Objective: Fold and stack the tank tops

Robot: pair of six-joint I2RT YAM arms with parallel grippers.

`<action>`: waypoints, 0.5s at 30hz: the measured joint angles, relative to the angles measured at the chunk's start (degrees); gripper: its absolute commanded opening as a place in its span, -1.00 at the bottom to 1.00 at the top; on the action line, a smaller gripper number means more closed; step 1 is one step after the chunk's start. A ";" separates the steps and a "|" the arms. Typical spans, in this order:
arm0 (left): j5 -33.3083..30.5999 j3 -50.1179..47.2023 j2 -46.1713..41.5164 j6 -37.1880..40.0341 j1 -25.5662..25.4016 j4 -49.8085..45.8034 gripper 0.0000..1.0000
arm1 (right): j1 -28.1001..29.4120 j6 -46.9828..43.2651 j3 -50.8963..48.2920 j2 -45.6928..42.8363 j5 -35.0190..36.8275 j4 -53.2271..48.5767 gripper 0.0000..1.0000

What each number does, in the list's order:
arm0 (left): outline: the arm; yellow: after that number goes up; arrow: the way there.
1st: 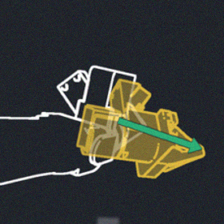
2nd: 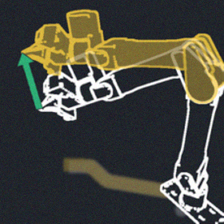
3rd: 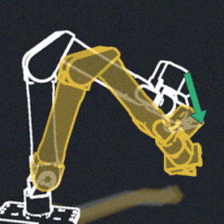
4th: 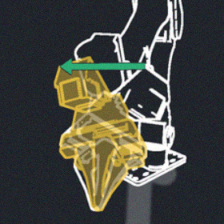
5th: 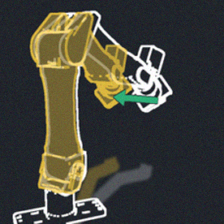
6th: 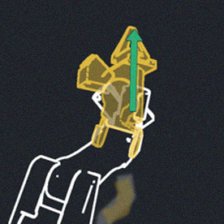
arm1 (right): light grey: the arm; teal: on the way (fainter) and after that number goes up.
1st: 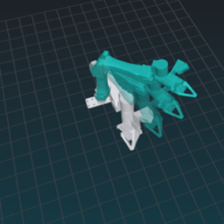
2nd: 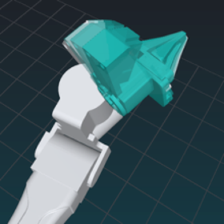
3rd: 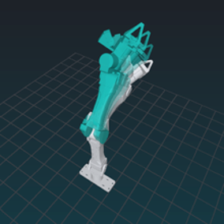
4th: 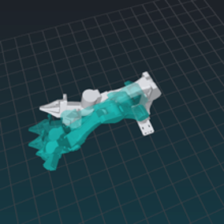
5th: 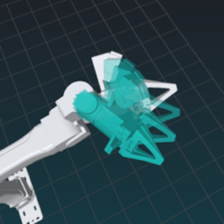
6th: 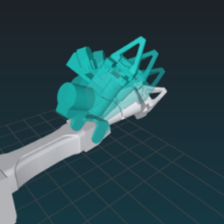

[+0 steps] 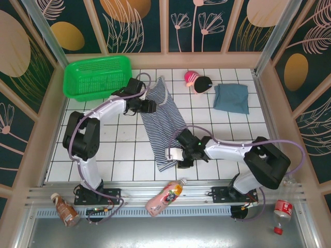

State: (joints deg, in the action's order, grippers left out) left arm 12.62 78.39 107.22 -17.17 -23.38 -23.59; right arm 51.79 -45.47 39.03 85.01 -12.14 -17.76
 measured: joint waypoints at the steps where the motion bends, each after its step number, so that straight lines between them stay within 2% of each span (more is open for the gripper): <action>1: 0.00 -0.63 -1.03 0.00 0.00 0.02 0.29 | -0.46 0.55 1.16 1.01 -0.85 -1.40 -0.32; 6: 0.00 -3.04 -4.15 0.00 0.00 0.24 0.29 | -0.94 2.60 3.43 3.06 -2.36 -3.23 -0.66; 8: -0.04 -3.43 -4.37 0.00 0.00 0.24 0.29 | -1.05 3.21 3.76 3.13 -2.43 -3.23 -0.74; 15: -1.09 -3.82 -4.76 0.02 0.02 -0.24 0.29 | -1.11 6.60 5.07 2.38 -4.11 -6.60 -0.85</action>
State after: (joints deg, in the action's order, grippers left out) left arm 11.53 74.56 102.45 -17.15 -23.35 -23.83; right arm 50.68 -38.87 44.10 87.39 -16.25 -24.36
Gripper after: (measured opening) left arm 0.646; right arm 0.085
